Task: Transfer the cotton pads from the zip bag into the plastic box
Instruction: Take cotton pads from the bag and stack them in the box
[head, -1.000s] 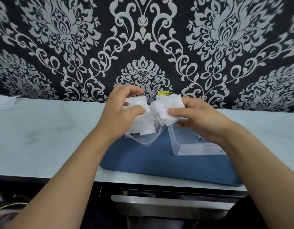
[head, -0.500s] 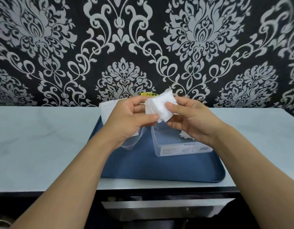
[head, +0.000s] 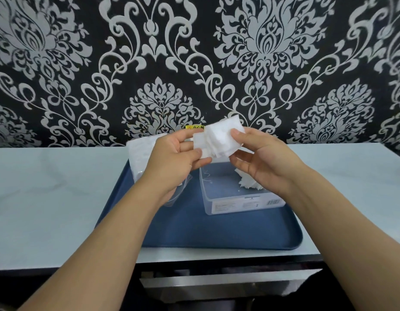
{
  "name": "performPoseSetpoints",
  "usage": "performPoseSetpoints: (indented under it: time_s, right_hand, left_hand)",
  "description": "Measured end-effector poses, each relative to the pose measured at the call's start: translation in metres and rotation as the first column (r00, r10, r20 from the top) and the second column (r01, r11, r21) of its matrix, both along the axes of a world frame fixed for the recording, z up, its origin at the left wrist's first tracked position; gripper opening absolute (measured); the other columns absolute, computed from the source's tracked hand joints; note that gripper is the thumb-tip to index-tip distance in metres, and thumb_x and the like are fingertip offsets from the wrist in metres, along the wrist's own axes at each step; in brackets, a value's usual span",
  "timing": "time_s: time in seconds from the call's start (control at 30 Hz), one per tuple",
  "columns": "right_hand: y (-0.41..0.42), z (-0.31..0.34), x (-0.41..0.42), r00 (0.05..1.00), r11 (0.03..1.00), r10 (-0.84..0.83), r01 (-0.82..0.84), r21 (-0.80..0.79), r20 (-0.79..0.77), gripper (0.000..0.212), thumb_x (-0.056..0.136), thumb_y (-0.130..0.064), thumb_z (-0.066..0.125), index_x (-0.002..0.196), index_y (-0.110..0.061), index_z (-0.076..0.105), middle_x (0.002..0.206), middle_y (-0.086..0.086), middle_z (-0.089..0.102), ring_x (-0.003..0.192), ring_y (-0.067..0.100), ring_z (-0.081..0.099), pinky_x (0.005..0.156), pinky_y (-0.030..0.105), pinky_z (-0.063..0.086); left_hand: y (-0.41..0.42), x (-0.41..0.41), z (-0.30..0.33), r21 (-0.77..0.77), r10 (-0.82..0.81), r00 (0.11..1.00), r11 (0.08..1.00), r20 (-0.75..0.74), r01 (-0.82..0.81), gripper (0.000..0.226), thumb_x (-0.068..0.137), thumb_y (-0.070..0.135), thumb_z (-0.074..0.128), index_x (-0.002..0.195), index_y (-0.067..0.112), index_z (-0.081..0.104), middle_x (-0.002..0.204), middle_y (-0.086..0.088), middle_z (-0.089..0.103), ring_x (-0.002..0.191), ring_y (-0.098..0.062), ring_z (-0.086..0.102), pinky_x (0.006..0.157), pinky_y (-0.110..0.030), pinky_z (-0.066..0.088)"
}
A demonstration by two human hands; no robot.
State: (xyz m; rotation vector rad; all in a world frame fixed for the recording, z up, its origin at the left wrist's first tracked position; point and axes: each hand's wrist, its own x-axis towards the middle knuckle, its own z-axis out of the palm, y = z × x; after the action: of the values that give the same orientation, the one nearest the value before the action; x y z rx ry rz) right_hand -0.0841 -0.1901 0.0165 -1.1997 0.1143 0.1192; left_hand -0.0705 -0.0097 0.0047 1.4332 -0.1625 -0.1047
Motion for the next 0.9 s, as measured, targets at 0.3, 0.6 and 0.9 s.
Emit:
performPoseSetpoints:
  time_s: [0.3, 0.6, 0.9]
  right_hand:
    - [0.008, -0.002, -0.003, 1.000, 0.999, 0.015, -0.015, -0.041, 0.004, 0.015, 0.091, -0.021, 0.069, 0.076, -0.019, 0.073, 0.083, -0.003, 0.068, 0.068, 0.008, 0.056, 0.060, 0.021, 0.039]
    - [0.011, -0.005, -0.001, 0.998, 0.993, -0.018, 0.025, -0.116, 0.062, 0.014, 0.094, -0.018, 0.066, 0.103, -0.009, 0.072, 0.097, 0.004, 0.072, 0.082, 0.013, 0.059, 0.068, 0.023, 0.046]
    - [0.016, -0.007, -0.002, 0.884, 0.855, -0.196, 0.366, -0.368, 0.424, 0.015, 0.085, -0.009, 0.076, 0.100, -0.011, 0.075, 0.087, 0.003, 0.076, 0.075, 0.010, 0.065, 0.073, 0.026, 0.056]
  left_hand:
    - [-0.009, -0.002, 0.000, -0.108, -0.070, 0.997, 0.992, -0.042, 0.065, 0.034, 0.096, -0.011, 0.053, 0.110, 0.016, 0.067, 0.101, -0.004, 0.079, 0.097, -0.017, 0.075, 0.076, -0.022, 0.060]
    - [-0.002, -0.004, 0.006, -0.161, -0.120, 0.990, 0.981, -0.072, 0.107, 0.032, 0.098, -0.005, 0.045, 0.119, 0.006, 0.066, 0.108, -0.013, 0.077, 0.100, -0.025, 0.075, 0.084, -0.031, 0.062]
    - [-0.002, -0.006, 0.003, -0.146, -0.118, 0.993, 0.982, 0.010, 0.118, 0.028, 0.097, -0.005, 0.055, 0.114, 0.015, 0.066, 0.102, -0.001, 0.079, 0.095, -0.013, 0.075, 0.078, -0.021, 0.059]
